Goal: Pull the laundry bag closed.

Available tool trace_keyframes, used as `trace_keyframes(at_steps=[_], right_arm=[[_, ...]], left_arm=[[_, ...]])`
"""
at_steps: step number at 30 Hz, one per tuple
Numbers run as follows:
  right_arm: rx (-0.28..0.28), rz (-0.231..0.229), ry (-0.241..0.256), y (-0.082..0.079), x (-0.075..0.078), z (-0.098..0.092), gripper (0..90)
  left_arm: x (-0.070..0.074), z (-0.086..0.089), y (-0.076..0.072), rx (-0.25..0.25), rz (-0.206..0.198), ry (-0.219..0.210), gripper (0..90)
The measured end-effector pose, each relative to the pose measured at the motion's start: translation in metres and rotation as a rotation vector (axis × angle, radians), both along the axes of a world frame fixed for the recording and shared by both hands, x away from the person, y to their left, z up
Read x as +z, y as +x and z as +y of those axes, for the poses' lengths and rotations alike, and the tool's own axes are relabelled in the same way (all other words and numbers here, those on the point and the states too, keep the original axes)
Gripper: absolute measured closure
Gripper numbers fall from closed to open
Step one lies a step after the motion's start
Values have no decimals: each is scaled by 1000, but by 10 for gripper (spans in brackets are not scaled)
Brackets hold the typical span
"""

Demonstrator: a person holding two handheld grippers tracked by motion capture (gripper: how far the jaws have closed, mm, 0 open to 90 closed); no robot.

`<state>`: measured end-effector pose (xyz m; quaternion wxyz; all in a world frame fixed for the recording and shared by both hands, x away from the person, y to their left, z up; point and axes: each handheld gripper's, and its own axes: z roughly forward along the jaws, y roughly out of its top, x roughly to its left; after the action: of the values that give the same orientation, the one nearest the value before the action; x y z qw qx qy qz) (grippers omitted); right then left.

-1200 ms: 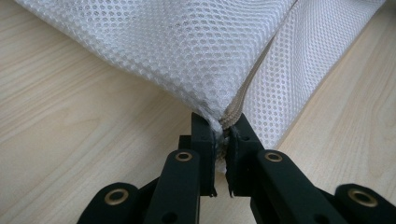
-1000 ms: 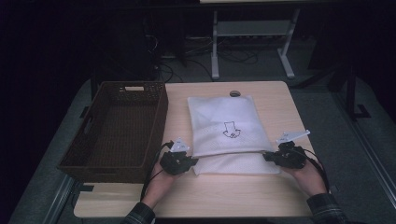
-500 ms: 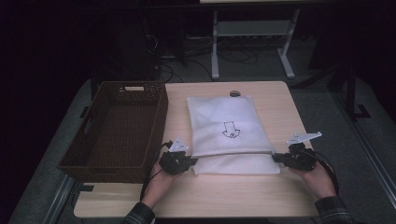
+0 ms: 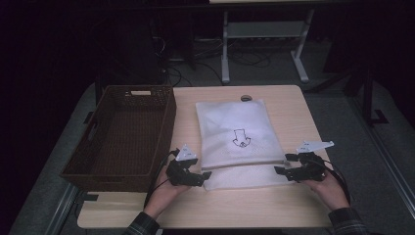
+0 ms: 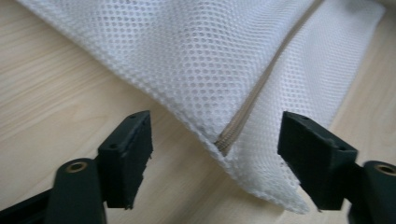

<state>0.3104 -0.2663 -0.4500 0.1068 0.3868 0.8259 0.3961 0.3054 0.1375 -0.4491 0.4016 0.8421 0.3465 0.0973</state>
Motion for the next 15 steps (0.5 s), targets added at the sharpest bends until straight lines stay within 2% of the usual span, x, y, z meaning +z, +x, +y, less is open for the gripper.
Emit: trace_keyframes(at_steps=[2, 3, 4, 5, 7, 15], right_arm=[[-20, -5, -1, 0, 0, 2, 225], [-30, -8, 7, 1, -1, 4, 149], [-34, -18, 9, 1, 0, 5, 140], [-34, -18, 9, 1, 0, 5, 140], [-68, -37, 12, 0, 1, 6, 148], [-83, -61, 34, -8, 6, 5, 144]], left_arm=[[0, 1, -1, -13, -5, -5, 215], [-1, 1, -2, -28, -9, -8, 171], [0, 1, -4, -39, -25, -1, 170], [0, 1, -4, -39, -25, -1, 170], [1, 1, -7, -39, -27, -7, 170], [5, 5, -20, -48, -38, -17, 170]])
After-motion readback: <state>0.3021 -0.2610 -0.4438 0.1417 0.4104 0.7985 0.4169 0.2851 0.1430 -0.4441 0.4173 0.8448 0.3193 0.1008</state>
